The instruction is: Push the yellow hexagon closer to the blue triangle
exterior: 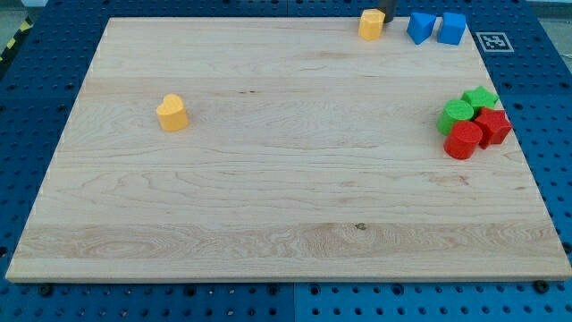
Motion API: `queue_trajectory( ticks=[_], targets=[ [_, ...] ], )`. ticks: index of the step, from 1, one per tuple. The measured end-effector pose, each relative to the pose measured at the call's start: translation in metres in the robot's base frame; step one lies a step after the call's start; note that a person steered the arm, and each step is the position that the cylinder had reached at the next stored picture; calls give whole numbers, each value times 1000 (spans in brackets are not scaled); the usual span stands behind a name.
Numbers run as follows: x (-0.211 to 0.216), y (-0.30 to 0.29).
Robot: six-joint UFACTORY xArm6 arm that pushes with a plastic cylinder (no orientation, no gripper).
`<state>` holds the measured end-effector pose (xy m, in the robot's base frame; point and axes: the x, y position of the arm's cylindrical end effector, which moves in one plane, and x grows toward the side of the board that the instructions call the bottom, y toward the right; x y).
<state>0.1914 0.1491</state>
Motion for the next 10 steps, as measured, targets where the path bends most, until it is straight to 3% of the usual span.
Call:
queue_trajectory(
  ticks=[3, 7, 10],
  targets=[
    [4, -87],
    [31, -86],
    [31, -42]
  ],
)
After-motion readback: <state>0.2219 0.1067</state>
